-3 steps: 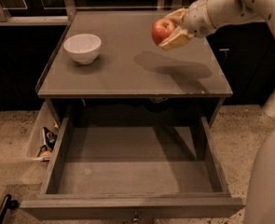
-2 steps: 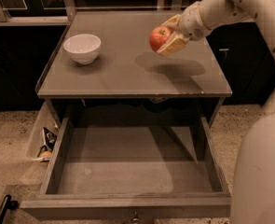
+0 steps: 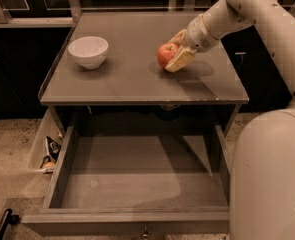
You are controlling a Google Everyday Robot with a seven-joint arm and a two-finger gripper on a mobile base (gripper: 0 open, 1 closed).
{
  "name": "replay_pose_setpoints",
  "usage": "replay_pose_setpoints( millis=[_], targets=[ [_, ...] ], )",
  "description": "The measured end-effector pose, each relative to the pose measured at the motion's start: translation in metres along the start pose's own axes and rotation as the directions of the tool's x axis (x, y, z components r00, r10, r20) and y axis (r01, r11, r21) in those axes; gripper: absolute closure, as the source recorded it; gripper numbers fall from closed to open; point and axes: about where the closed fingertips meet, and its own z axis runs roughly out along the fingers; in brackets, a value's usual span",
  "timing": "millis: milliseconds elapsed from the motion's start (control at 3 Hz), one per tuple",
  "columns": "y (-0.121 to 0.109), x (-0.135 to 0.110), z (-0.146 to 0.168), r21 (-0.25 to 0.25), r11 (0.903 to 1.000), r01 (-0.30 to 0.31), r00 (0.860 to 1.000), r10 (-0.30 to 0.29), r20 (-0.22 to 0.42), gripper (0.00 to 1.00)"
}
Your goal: Pick apple from top drawer and place on counter
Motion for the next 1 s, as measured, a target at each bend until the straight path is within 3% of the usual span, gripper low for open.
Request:
replay_pose_setpoints(
  millis=[333,1000],
  targets=[
    [-0.0001,0.0043,0.0065,-0.015,0.9997,-0.020,1.000,0.019,-0.017,0.81],
    [-0.0001,0.0043,0.0067,-0.015,0.9997,-0.020,1.000,0.019,-0.017,0.35]
  ],
)
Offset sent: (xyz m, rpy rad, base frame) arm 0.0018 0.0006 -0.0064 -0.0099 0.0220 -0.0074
